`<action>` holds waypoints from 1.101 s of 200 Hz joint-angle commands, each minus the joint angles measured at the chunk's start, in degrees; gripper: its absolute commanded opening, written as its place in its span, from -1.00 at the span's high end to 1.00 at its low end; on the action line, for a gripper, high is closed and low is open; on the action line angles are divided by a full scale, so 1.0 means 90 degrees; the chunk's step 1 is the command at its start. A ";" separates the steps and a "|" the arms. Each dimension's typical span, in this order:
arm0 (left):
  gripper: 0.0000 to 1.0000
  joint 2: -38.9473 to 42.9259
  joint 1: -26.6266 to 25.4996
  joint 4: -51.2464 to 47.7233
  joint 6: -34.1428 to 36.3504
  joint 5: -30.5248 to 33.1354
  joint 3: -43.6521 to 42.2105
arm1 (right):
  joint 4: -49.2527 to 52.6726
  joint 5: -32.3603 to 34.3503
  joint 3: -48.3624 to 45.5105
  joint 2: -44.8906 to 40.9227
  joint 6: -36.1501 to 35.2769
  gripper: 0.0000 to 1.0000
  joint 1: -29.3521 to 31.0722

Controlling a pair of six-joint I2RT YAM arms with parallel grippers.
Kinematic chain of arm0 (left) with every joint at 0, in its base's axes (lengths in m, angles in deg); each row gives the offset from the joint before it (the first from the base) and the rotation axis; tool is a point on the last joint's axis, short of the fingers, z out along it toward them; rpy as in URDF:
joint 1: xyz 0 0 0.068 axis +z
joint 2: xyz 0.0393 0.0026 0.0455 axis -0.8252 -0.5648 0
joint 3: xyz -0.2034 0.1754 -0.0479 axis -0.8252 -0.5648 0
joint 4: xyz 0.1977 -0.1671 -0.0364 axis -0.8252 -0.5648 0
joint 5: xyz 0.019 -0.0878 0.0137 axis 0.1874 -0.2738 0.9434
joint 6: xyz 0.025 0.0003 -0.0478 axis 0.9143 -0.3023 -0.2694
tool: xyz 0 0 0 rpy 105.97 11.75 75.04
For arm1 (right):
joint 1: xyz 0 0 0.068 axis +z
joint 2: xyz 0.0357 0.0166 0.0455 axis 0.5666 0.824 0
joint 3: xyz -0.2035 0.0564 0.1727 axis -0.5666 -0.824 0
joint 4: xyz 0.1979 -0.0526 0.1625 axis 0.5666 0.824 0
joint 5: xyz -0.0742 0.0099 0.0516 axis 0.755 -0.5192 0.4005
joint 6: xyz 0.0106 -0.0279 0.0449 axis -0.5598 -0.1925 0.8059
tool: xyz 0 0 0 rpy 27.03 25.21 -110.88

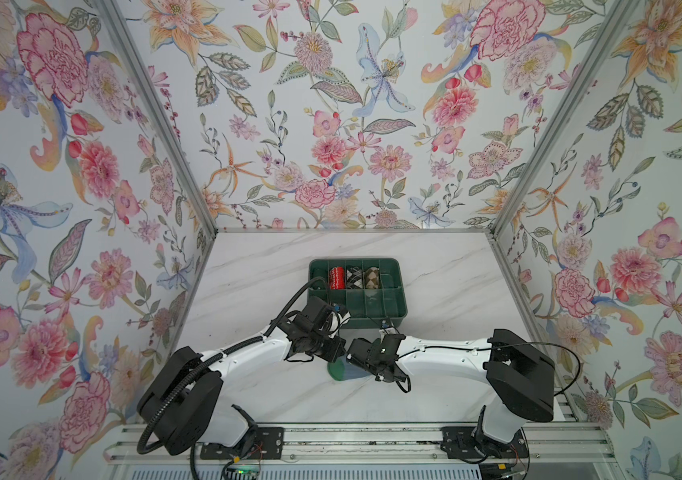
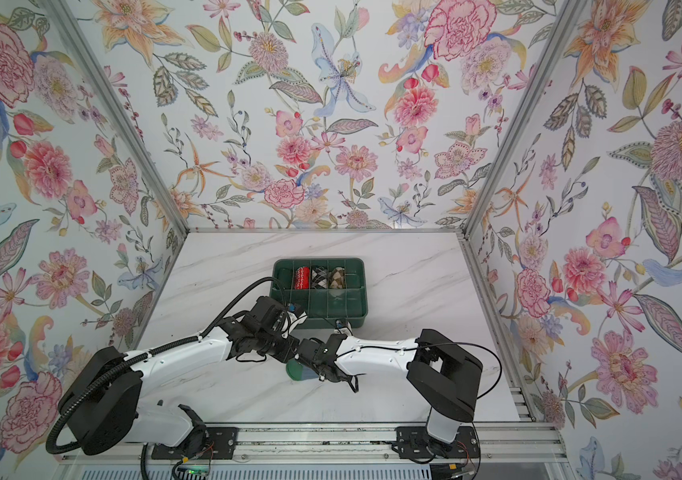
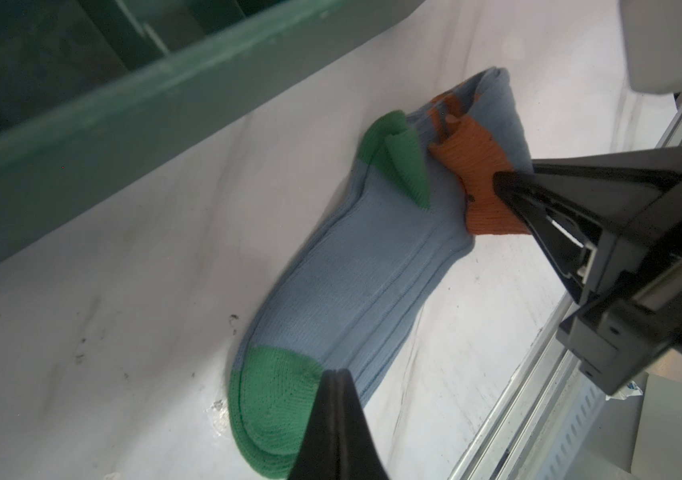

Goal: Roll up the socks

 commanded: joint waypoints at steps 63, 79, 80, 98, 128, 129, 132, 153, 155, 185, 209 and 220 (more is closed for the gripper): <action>1.00 0.0215 0.0174 -0.0053 0.0085 -0.0203 -0.0209 | 0.0220 0.0140 0.0421 0.0291 0.0070 0.47 0.0288; 1.00 0.0210 0.0178 -0.0043 0.0105 -0.0221 -0.0214 | 0.0214 0.0131 0.0458 0.0291 0.0070 0.39 0.0295; 1.00 0.0210 0.0178 -0.0046 0.0102 -0.0222 -0.0212 | 0.0217 0.0131 0.0459 0.0291 0.0070 0.39 0.0294; 1.00 0.0220 0.0180 -0.0053 0.0127 -0.0223 -0.0205 | 0.0212 0.0130 0.0498 0.0286 0.0070 0.29 0.0329; 1.00 0.0201 0.0197 -0.0064 0.0160 -0.0232 -0.0210 | 0.0134 0.0124 0.0567 0.0229 -0.0052 0.21 0.0375; 1.00 0.0201 0.0198 -0.0066 0.0163 -0.0232 -0.0210 | 0.0128 0.0122 0.0568 0.0226 -0.0059 0.21 0.0378; 1.00 0.0200 0.0198 -0.0061 0.0175 -0.0232 -0.0210 | 0.0097 0.0107 0.0567 0.0207 -0.0082 0.21 0.0379; 1.00 0.0198 0.0198 -0.0066 0.0187 -0.0232 -0.0206 | -0.0119 0.0028 0.0503 0.0093 -0.0164 0.21 0.0373; 1.00 0.0197 0.0198 -0.0068 0.0192 -0.0232 -0.0209 | -0.0133 0.0024 0.0493 0.0078 -0.0172 0.21 0.0371; 1.00 0.0171 0.0203 -0.0051 0.0208 -0.0252 -0.0191 | -0.0425 -0.0137 0.0289 -0.0048 -0.0242 0.21 0.0345; 1.00 0.0153 0.0207 -0.0047 0.0219 -0.0270 -0.0169 | -0.0627 -0.0235 0.0161 -0.0148 -0.0301 0.19 0.0350; 1.00 0.0142 0.0198 -0.0051 0.0223 -0.0271 -0.0161 | -0.0717 -0.0251 0.0103 -0.0225 -0.0320 0.16 0.0343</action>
